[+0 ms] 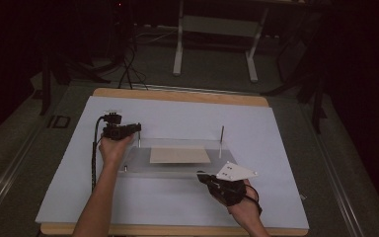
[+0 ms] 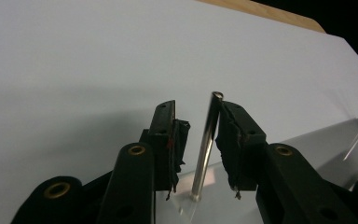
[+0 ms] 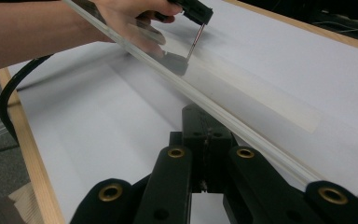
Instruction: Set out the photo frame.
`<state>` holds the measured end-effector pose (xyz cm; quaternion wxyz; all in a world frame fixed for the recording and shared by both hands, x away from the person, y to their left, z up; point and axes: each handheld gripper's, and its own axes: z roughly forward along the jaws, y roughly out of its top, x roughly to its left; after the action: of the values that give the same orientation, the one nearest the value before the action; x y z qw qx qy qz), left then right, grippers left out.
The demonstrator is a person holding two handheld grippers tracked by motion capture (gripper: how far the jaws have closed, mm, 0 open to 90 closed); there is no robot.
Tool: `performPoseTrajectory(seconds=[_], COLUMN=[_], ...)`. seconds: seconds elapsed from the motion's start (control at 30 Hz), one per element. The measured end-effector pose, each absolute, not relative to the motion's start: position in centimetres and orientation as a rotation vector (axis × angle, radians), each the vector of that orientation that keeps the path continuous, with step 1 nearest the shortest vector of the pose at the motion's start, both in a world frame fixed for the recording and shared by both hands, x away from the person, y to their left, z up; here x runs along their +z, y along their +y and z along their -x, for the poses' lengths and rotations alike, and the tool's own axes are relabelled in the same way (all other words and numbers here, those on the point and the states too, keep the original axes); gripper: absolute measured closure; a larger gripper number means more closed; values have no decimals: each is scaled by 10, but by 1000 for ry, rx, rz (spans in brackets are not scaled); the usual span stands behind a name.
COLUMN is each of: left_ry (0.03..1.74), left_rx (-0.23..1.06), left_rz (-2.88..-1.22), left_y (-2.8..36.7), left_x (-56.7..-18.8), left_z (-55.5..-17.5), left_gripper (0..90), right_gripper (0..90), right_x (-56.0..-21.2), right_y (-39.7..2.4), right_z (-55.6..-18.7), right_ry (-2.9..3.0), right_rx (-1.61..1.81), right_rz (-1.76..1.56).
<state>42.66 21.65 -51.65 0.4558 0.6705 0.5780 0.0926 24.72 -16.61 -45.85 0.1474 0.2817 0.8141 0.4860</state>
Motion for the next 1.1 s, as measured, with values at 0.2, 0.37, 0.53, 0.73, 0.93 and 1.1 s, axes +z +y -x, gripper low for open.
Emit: performPoseTrajectory(seconds=[0.2, 0.37, 0.53, 0.73, 0.93, 1.1], left_ry=[1345, 1319, 1310, 1247, 1197, 1161], left_rx=[283, 303, 275, 317, 336, 352], left_rz=[-1641, -1629, -1610, -1622, -1627, -1656], left_y=[221, 228, 238, 240, 242, 243], left_x=[-509, -506, -507, -499, -493, -491], left_z=[-411, -398, -387, -368, -351, -341], left_gripper=[649, 625, 618, 602, 586, 592], right_gripper=[900, 900, 900, 900, 900, 900], right_x=[-457, -456, -455, -452, -449, -448], right_y=[-166, -166, -166, -165, -165, -165], right_z=[-248, -249, -250, -251, -254, -255], right_ry=[2340, 2341, 2336, 2327, 2321, 2319], right_rx=[1395, 1394, 1392, 1393, 1399, 1398], right_rz=[-808, -807, -805, -808, -811, -818])
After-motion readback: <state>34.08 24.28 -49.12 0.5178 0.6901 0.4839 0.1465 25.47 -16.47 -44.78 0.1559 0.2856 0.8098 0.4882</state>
